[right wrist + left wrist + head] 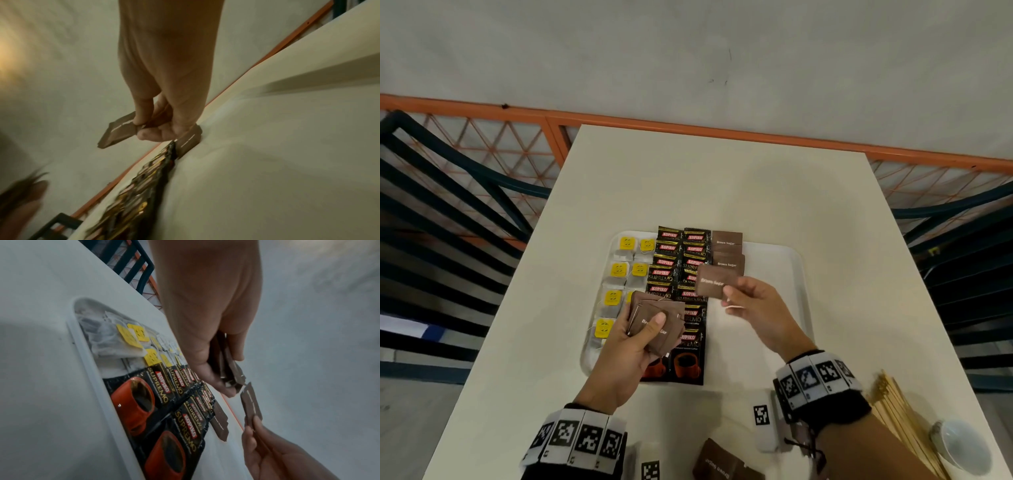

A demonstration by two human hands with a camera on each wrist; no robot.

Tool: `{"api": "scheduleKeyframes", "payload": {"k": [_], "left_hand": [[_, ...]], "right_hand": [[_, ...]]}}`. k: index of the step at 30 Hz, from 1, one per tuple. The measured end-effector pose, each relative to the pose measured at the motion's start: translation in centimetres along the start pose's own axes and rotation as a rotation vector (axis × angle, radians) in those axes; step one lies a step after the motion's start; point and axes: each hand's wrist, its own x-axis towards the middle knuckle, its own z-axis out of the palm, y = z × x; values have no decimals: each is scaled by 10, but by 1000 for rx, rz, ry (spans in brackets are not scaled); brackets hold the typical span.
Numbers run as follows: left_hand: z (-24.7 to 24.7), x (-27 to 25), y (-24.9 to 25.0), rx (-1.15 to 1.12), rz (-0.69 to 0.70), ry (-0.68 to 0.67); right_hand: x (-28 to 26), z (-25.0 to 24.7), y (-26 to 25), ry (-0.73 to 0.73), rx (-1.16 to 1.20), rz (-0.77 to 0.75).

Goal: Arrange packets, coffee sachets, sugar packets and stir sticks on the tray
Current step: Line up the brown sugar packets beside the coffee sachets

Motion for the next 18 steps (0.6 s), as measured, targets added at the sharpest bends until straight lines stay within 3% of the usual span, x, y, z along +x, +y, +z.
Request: {"api": "scheduleKeyframes", "payload": {"k": [6,18], "left_hand": [[-4,-2,3,6,-6,10],[-2,-1,4,31,-31,69]], "right_hand": [[35,-28,7,251,-230,24],[67,-23,20,394,-493,47]]}}
